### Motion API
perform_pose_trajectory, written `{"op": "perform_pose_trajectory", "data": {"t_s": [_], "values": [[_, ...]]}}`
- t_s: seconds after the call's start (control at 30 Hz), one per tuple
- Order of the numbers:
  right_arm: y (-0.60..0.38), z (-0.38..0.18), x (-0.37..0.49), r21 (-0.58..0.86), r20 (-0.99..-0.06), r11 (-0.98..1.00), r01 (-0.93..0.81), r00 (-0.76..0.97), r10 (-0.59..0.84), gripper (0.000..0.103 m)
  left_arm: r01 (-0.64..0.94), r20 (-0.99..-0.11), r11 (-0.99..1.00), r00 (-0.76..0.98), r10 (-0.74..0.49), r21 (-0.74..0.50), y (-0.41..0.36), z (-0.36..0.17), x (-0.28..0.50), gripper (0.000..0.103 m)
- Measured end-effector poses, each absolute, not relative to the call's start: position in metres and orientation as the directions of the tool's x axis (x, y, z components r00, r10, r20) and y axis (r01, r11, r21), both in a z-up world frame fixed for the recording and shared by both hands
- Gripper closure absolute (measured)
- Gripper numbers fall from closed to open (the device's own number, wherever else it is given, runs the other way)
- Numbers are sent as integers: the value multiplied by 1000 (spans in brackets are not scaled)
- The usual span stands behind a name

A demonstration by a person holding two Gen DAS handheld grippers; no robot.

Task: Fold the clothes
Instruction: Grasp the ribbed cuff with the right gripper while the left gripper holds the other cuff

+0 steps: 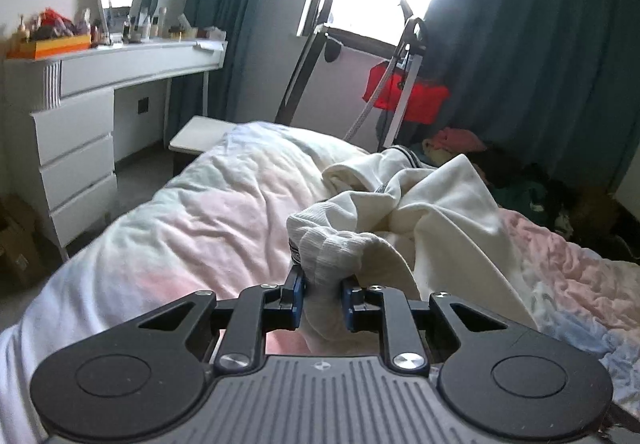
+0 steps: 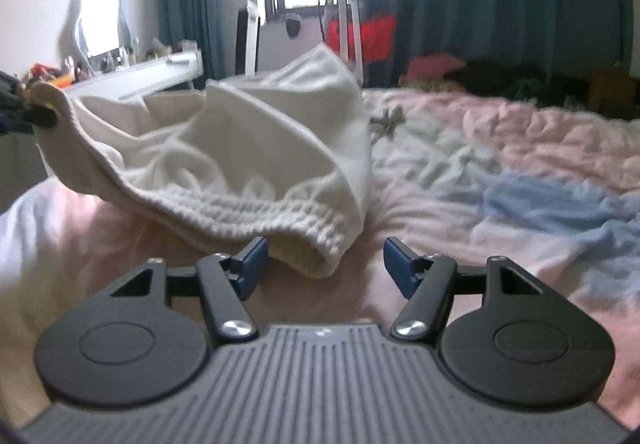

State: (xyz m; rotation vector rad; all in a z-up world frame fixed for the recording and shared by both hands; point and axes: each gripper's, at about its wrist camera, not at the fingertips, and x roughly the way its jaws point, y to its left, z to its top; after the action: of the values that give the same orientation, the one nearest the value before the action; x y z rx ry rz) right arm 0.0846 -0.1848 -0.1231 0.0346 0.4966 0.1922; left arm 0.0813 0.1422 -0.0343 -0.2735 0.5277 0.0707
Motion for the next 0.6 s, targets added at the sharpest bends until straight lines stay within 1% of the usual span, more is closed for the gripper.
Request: {"op": "perform_pose_trajectory", "data": {"t_s": [0.07,0.17,0.27,0.3,0.33,0.4,0.47,0.5,0.53,0.6], "values": [[-185,-131,96,106,-489,983,-148,854,181,36,-136,-510,956,860,-16,-259,147,-37,83,82],[-188,-134,108,141,-446,980,-138,875,187,36,-136,-516,948,856,-34,-288,153,-40,87,81],[-195,-136,123,227,-455,968,-110,866,205,36,-140,-525,943,850,-42,-303,157,-44,90,81],[-197,-138,128,259,-459,960,-106,861,219,41,-145,-529,944,848,-36,-296,155,-45,92,81],[-198,-139,132,280,-464,954,-106,855,231,51,-150,-534,945,845,-30,-290,154,-46,94,81],[-195,-143,136,284,-477,952,-117,844,245,57,-160,-543,947,839,-18,-278,151,-48,97,80],[-193,-140,133,268,-466,955,-129,850,246,63,-169,-552,949,834,-6,-265,148,-51,101,80],[-193,-137,131,263,-456,955,-135,855,247,68,-174,-557,950,831,0,-259,147,-52,102,80],[-195,-134,129,263,-444,955,-140,861,248,77,-179,-561,951,828,6,-253,146,-53,104,80],[-198,-124,125,263,-419,954,-143,874,246,82,-182,-557,952,831,16,-245,144,-53,102,80]]}}
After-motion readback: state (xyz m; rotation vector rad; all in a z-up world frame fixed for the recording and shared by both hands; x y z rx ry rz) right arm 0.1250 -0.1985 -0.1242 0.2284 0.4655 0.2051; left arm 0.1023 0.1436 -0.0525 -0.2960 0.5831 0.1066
